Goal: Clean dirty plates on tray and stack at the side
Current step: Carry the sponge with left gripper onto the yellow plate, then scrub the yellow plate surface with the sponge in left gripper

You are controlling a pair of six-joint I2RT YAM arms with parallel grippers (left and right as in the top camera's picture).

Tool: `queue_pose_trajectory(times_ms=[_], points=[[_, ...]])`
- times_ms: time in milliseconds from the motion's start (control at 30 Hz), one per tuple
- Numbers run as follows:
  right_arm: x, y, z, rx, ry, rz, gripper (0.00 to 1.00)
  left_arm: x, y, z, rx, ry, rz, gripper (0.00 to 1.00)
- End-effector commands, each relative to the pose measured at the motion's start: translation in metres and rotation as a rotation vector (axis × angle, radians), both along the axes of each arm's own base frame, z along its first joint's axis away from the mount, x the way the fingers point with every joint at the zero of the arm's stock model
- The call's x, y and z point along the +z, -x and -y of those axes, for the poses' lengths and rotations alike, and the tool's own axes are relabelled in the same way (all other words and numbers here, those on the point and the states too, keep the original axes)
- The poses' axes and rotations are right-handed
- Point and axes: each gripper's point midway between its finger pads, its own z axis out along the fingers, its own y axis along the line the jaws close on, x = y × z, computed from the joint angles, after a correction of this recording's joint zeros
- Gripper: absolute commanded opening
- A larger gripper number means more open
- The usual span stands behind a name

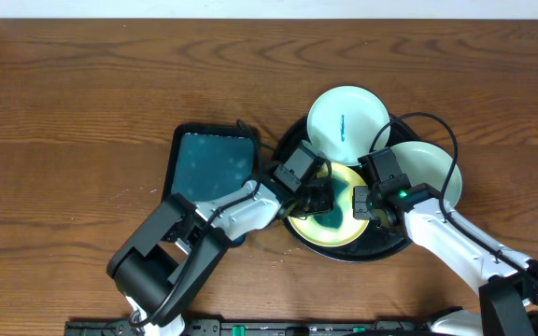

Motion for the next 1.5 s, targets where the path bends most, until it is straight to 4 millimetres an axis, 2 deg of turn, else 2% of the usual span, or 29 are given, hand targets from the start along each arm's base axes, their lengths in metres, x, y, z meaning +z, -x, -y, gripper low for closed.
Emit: queue_pose_trajectory(times_ms=[0, 100, 233, 333, 400, 567, 600, 700, 900, 1067, 1333, 1400, 1467], points=[[0.006, -0.002, -0.012, 0.029, -0.047, 0.005, 0.01, -0.047, -0.008, -0.084, 0.189, -0.347, -0.028, 0.07], [0.006, -0.002, -0.012, 0.029, -0.046, 0.004, 0.01, -0.03, -0.024, -0.129, 0.243, -0.558, 0.088, 0.07], [0.005, -0.001, -0.012, 0.028, -0.045, 0.001, 0.01, -0.017, -0.029, -0.15, 0.25, -0.681, 0.141, 0.07], [0.005, -0.001, -0.012, 0.029, -0.044, 0.0, 0.01, -0.011, -0.033, -0.152, 0.256, -0.697, 0.15, 0.07], [0.005, -0.001, -0.012, 0.029, -0.044, 0.001, 0.01, -0.01, -0.036, -0.141, 0.253, -0.649, 0.15, 0.07], [0.005, -0.001, -0.012, 0.03, -0.044, -0.001, 0.01, -0.013, -0.029, -0.08, 0.207, -0.343, 0.036, 0.07], [0.005, -0.001, -0.012, 0.03, -0.044, 0.0, 0.01, -0.014, -0.025, -0.06, 0.191, -0.255, -0.004, 0.08], [0.005, -0.001, -0.012, 0.031, -0.044, -0.001, 0.01, -0.017, -0.014, -0.027, 0.117, -0.143, -0.033, 0.08], [0.005, -0.001, -0.013, 0.033, -0.044, -0.001, 0.01, -0.03, 0.007, 0.001, 0.033, -0.12, -0.037, 0.07], [0.005, -0.001, -0.013, 0.033, -0.045, 0.0, 0.01, -0.015, 0.019, 0.032, -0.056, 0.007, -0.038, 0.08], [0.005, -0.001, -0.013, 0.033, -0.045, 0.0, 0.01, -0.012, 0.023, 0.037, -0.08, 0.036, -0.044, 0.08], [0.005, -0.001, -0.013, 0.033, -0.045, 0.0, 0.01, -0.018, 0.018, 0.029, -0.063, -0.015, -0.019, 0.08], [0.005, -0.001, -0.013, 0.033, -0.045, -0.001, 0.01, -0.028, 0.01, 0.009, -0.027, -0.11, 0.005, 0.08]])
